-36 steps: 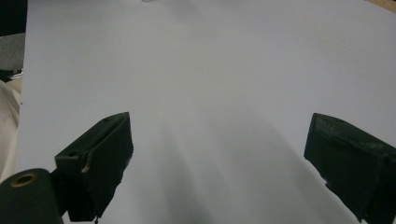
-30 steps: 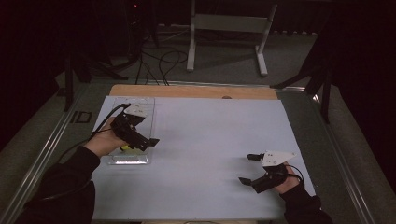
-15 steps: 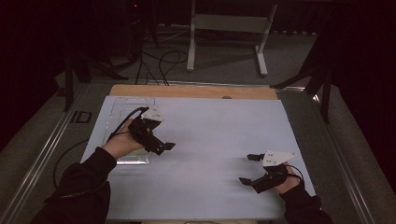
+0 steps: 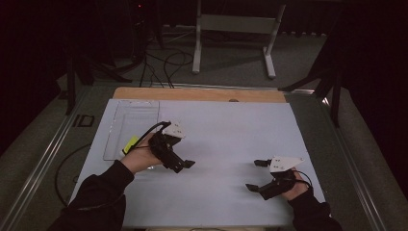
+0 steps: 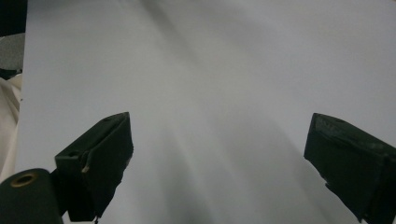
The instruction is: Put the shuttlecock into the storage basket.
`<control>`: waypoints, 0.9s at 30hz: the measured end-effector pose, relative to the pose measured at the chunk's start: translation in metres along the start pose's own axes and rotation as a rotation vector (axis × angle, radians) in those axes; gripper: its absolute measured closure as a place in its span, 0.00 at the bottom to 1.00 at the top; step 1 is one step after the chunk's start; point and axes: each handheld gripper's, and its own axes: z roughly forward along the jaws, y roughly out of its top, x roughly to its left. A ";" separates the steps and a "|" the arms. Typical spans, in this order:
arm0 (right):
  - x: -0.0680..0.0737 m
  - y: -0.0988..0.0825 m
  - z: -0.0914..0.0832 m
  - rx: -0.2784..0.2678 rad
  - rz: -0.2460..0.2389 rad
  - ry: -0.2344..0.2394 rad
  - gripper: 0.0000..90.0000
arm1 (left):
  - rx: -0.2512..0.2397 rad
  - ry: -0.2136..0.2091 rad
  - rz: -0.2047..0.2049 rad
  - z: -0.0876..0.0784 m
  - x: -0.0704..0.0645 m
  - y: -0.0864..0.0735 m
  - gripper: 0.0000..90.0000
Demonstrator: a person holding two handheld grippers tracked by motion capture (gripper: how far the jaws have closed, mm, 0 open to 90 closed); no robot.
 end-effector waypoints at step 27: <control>0.003 0.000 0.002 -0.005 0.000 0.028 0.09 | -0.013 -0.007 0.031 0.020 -0.035 -0.044 0.00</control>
